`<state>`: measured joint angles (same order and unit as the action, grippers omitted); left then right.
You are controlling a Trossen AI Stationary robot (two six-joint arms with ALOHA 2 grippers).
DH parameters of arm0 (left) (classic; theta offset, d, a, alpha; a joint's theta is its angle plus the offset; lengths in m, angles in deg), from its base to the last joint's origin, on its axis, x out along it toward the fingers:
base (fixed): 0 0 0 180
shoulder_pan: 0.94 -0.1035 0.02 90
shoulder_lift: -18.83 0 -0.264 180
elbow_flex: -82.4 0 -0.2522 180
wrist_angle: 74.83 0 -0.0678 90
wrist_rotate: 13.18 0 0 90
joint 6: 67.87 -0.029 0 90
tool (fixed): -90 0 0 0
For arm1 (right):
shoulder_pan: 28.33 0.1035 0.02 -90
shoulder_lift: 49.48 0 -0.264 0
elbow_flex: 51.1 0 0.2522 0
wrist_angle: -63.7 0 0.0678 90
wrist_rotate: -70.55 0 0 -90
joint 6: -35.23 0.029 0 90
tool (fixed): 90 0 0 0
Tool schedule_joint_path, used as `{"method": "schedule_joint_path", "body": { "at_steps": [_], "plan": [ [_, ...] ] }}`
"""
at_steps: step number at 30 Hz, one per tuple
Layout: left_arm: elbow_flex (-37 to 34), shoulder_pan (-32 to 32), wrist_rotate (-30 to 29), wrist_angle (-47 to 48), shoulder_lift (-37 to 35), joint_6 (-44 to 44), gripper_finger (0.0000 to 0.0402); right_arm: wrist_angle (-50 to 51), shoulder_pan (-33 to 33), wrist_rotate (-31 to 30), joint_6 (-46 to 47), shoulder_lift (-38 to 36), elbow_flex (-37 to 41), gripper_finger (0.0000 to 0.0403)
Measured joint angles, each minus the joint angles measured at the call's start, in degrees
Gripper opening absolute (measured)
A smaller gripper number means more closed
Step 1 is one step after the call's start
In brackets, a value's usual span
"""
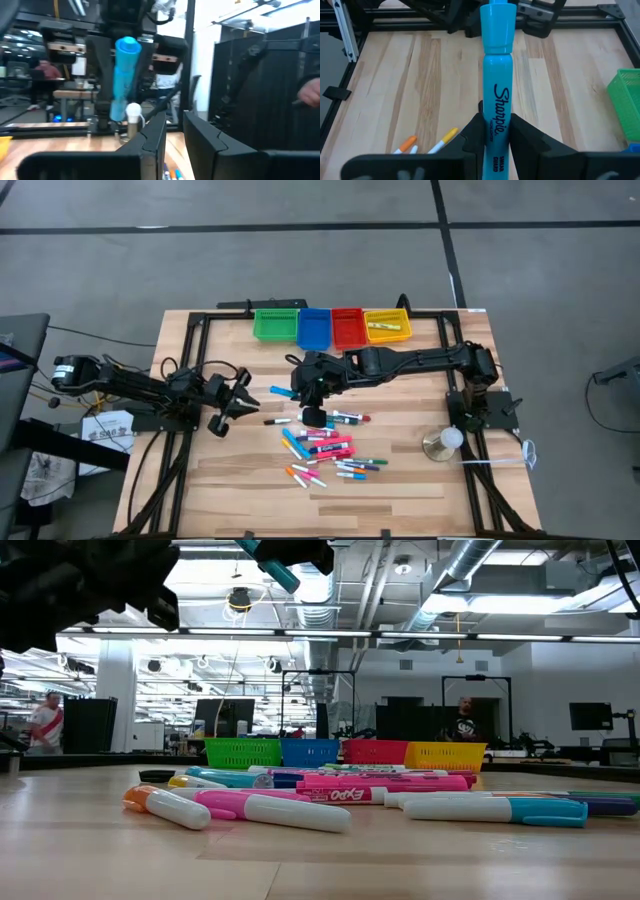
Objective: Pick & Place Markers
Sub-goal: Put the right large light blue highlighter pen into the yellow bin
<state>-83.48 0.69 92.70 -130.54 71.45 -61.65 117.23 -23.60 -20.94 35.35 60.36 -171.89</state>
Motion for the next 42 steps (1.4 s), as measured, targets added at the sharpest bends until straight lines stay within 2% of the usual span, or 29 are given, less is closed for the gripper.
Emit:
{"method": "schedule_joint_path", "body": {
  "at_steps": [8, 14, 25, 32, 38, 42],
  "plan": [
    [0.0, 0.0, -1.4, -0.1, 0.0, 0.0, 0.0066, 0.0, -0.3, 0.0, -0.1, 0.0, 0.0, 0.0061],
    [0.0, 0.0, -9.1, -0.1, 0.0, 3.2, 0.0066, 2.0, -3.9, 0.0, -0.1, 0.0, 0.0, 0.0061],
    [0.0, -0.1, -19.3, 1.4, 0.0, 2.6, 0.0066, 7.9, -18.1, 0.0, -2.2, 0.0, 0.0, 0.0061],
    [0.0, -0.2, -23.1, 4.3, 0.0, 2.6, 0.0066, 24.5, -30.4, 0.0, -13.2, 0.1, 0.0, 0.0061],
    [0.0, -0.2, -23.4, 4.7, 0.0, 3.2, 0.0066, 37.5, -41.0, -0.1, -19.8, 0.1, 0.0, 0.0061],
    [0.0, -0.2, -23.4, 4.7, 0.0, 3.2, 0.0066, 41.7, -46.3, -0.1, -21.6, 0.1, 0.6, 0.0061]
  ]
}}
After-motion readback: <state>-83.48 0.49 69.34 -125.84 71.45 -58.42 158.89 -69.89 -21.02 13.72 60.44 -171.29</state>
